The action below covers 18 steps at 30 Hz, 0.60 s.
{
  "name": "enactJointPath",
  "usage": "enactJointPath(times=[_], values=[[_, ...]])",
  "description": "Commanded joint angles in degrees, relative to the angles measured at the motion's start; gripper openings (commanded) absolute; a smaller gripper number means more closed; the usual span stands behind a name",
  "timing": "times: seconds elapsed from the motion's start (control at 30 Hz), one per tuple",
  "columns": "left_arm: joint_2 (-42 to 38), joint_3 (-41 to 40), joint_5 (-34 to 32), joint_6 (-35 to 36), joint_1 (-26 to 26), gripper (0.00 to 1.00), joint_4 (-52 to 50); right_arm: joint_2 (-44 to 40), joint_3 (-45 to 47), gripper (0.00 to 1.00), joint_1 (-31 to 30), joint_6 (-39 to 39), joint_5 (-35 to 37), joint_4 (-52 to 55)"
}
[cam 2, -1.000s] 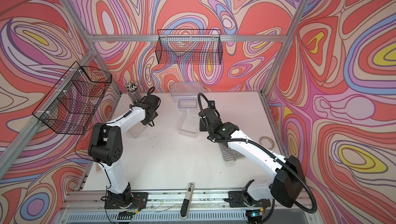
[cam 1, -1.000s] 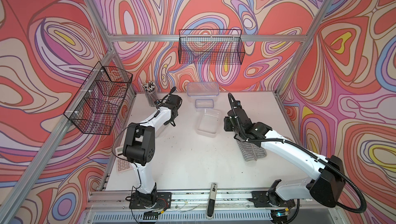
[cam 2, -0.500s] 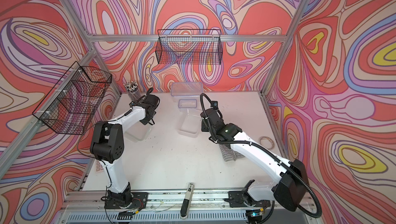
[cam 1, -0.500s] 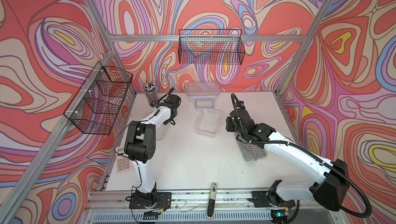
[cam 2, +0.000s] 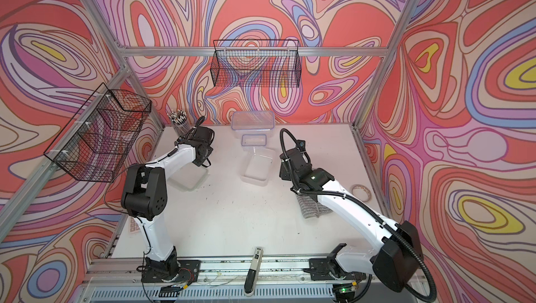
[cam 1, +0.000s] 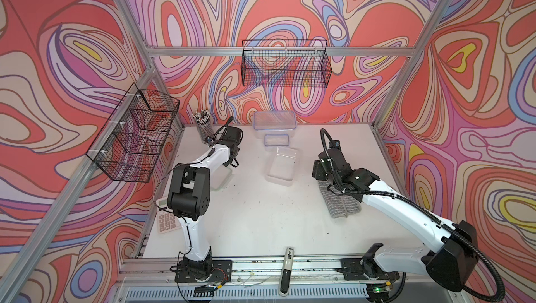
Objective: Wipe the insides of the lunch boxes
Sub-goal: Place the lid at the center of the board, then pick up the cleaning item at the center of the board.
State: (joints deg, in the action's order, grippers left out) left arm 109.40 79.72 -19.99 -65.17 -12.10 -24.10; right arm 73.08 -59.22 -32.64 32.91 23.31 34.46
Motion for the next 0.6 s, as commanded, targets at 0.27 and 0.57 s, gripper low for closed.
enactJointPath(times=[0.27,0.57], values=[[-8.9,-3.9,21.8,20.6,-5.8,0.44,3.3,10.2,6.5,0.98,14.7,0.5,-11.7,-2.0],[-5.2,-0.8,30.9,28.5,-8.1,0.45,0.5,25.7,3.5,0.98,15.6,0.0,-14.8,-6.2]])
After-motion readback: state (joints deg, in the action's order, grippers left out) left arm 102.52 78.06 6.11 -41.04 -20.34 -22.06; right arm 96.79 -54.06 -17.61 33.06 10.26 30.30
